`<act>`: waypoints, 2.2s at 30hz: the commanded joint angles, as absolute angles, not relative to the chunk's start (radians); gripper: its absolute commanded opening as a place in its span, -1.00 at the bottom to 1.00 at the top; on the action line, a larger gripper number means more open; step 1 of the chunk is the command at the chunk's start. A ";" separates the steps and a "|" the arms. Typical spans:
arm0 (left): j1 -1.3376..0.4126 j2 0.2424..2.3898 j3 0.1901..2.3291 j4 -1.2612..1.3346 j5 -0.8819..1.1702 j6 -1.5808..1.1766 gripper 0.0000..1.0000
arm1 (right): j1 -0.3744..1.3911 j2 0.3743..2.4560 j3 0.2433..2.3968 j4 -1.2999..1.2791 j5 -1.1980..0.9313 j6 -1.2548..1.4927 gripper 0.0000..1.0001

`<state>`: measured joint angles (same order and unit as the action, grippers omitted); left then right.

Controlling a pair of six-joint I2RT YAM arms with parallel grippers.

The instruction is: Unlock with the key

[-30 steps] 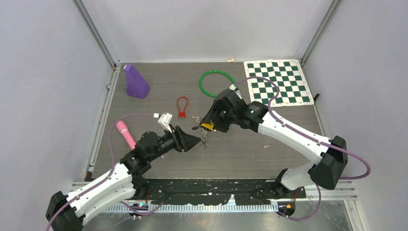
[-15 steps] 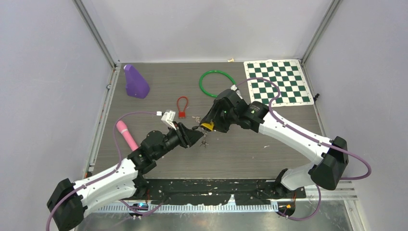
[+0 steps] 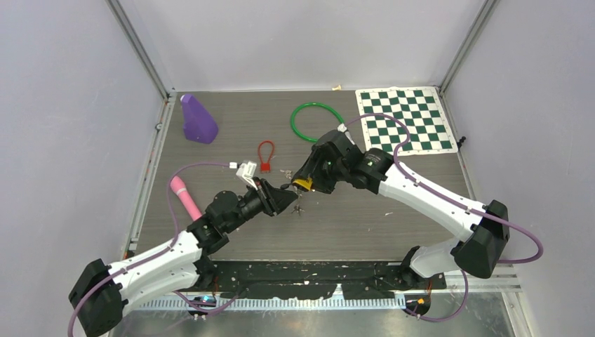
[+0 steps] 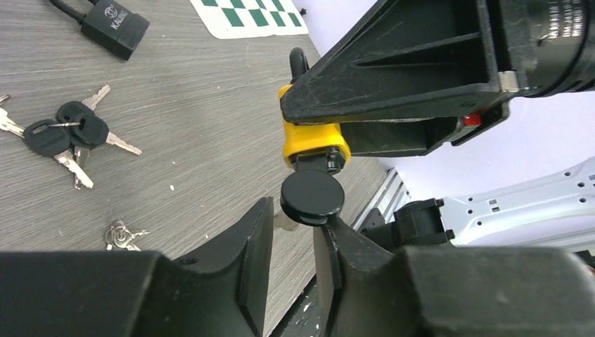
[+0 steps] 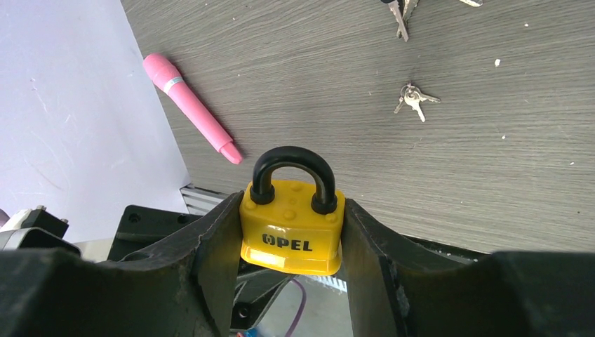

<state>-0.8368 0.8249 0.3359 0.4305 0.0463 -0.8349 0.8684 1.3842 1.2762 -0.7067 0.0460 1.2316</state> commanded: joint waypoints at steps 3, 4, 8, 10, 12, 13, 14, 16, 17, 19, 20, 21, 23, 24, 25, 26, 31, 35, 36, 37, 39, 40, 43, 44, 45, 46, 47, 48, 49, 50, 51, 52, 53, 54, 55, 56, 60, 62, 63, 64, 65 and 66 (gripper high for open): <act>-0.842 0.747 0.324 0.463 0.030 -0.838 -0.46 | 0.874 1.329 1.279 -0.660 0.073 1.258 -0.90; -0.843 0.739 0.322 0.457 0.025 -0.837 -0.46 | 0.874 1.328 1.277 -0.660 0.073 1.259 -0.90; -0.843 0.725 0.332 0.456 0.032 -0.836 -0.46 | 0.874 1.331 1.278 -0.661 0.070 1.259 -0.90; -0.844 0.735 0.344 0.456 0.040 -0.836 -0.46 | 0.874 1.334 1.278 -0.660 0.066 1.259 -0.90; -0.843 0.752 0.357 0.457 0.044 -0.836 -0.46 | 0.874 1.334 1.281 -0.660 0.065 1.259 -0.89; -0.843 0.761 0.363 0.458 0.045 -0.836 -0.46 | 0.874 1.335 1.282 -0.660 0.065 1.259 -0.89; -0.843 0.771 0.367 0.458 0.048 -0.838 -0.46 | 0.874 1.334 1.282 -0.660 0.064 1.259 -0.89; -0.844 0.795 0.375 0.464 0.058 -0.845 -0.47 | 0.875 1.332 1.282 -0.660 0.065 1.259 -0.90; -0.844 0.804 0.376 0.471 0.062 -0.850 -0.47 | 0.874 1.331 1.282 -0.660 0.066 1.259 -0.90; -0.844 0.817 0.377 0.485 0.071 -0.858 -0.48 | 0.875 1.330 1.280 -0.661 0.065 1.261 -0.89; -0.844 0.822 0.379 0.490 0.073 -0.859 -0.48 | 0.874 1.330 1.281 -0.661 0.065 1.261 -0.89; -0.844 0.825 0.382 0.494 0.076 -0.859 -0.49 | 0.874 1.331 1.281 -0.661 0.066 1.261 -0.89; -0.845 0.832 0.386 0.504 0.078 -0.859 -0.51 | 0.875 1.334 1.279 -0.657 0.065 1.262 -0.90; -0.845 0.833 0.387 0.509 0.079 -0.859 -0.51 | 0.875 1.335 1.279 -0.656 0.062 1.261 -0.90; -0.846 0.835 0.389 0.512 0.077 -0.859 -0.53 | 0.875 1.337 1.278 -0.656 0.061 1.263 -0.90; -0.848 0.839 0.392 0.512 0.077 -0.859 -0.55 | 0.875 1.337 1.278 -0.655 0.059 1.263 -0.89; -0.848 0.865 0.406 0.512 0.076 -0.859 -0.84 | 0.880 1.340 1.278 -0.651 0.055 1.265 -0.89; -0.850 0.876 0.420 0.512 0.063 -0.854 -1.00 | 0.887 1.342 1.276 -0.650 0.055 1.272 -0.89; -0.850 0.877 0.425 0.510 0.060 -0.850 -1.00 | 0.892 1.343 1.275 -0.651 0.055 1.275 -0.89; -0.850 0.879 0.429 0.509 0.059 -0.842 -1.00 | 0.893 1.344 1.274 -0.653 0.057 1.277 -0.89; -0.850 0.876 0.435 0.502 0.047 -0.831 -1.00 | 0.896 1.337 1.270 -0.656 0.066 1.281 -0.90; -0.850 0.873 0.439 0.497 0.041 -0.823 -1.00 | 0.897 1.334 1.267 -0.653 0.067 1.283 -0.90; -0.850 0.857 0.461 0.438 0.021 -0.756 -1.00 | 0.899 1.330 1.262 -0.653 0.059 1.285 -0.90; -0.852 0.850 0.466 0.417 0.011 -0.717 -1.00 | 0.898 1.332 1.261 -0.653 0.057 1.284 -0.89; -0.857 0.843 0.470 0.387 -0.022 -0.673 -1.00 | 0.898 1.334 1.259 -0.654 0.048 1.284 -0.90; -0.866 0.838 0.476 0.360 -0.054 -0.614 -1.00 | 0.897 1.337 1.258 -0.655 0.044 1.285 -0.90; -0.876 0.836 0.481 0.333 -0.083 -0.556 -1.00 | 0.896 1.339 1.260 -0.655 0.032 1.282 -0.90; -0.890 0.836 0.487 0.310 -0.105 -0.485 -1.00 | 0.894 1.346 1.265 -0.658 0.021 1.282 -0.89; -0.910 0.835 0.493 0.294 -0.132 -0.443 -1.00 | 0.894 1.350 1.268 -0.661 0.017 1.280 -0.89; -0.935 0.835 0.498 0.282 -0.166 -0.362 -1.00 | 0.894 1.359 1.274 -0.667 0.015 1.279 -0.89; -0.965 0.837 0.504 0.271 -0.200 -0.300 -1.00 | 0.891 1.364 1.278 -0.669 -0.003 1.276 -0.90; -0.998 0.841 0.513 0.261 -0.243 -0.235 -1.00 | 0.890 1.372 1.282 -0.676 -0.024 1.275 -0.90; -1.033 0.845 0.522 0.251 -0.283 -0.179 -1.00 | 0.889 1.376 1.283 -0.676 -0.033 1.275 -0.89; -1.063 0.853 0.530 0.248 -0.325 -0.128 -1.00 | 0.888 1.382 1.284 -0.676 -0.044 1.275 -0.90; -1.093 0.861 0.534 0.247 -0.367 -0.082 -1.00 | 0.886 1.385 1.284 -0.677 -0.049 1.276 -0.90; -1.120 0.872 0.541 0.248 -0.403 -0.045 -1.00 | 0.885 1.390 1.284 -0.676 -0.057 1.277 -0.90; -1.223 0.921 0.561 0.263 -0.540 0.083 -1.00 | 0.881 1.405 1.284 -0.681 -0.085 1.278 -0.89; -1.268 0.946 0.566 0.277 -0.602 0.145 -1.00 | 0.878 1.409 1.283 -0.683 -0.089 1.278 -0.89; -1.288 0.956 0.569 0.281 -0.629 0.169 -0.96 | 0.875 1.407 1.282 -0.686 -0.088 1.276 -0.90; -1.306 0.962 0.572 0.284 -0.649 0.192 -0.86 | 0.874 1.406 1.281 -0.691 -0.082 1.271 -0.90; -1.323 0.965 0.573 0.289 -0.668 0.221 -0.77 | 0.869 1.402 1.279 -0.697 -0.076 1.270 -0.90; -1.342 0.965 0.573 0.296 -0.680 0.242 -0.68 | 0.862 1.400 1.273 -0.698 -0.072 1.265 -0.90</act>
<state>-1.2785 0.9527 0.5182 0.2054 -0.5468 0.0505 0.8623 1.4147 1.2583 -0.7349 0.0006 1.2549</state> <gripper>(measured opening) 0.081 0.540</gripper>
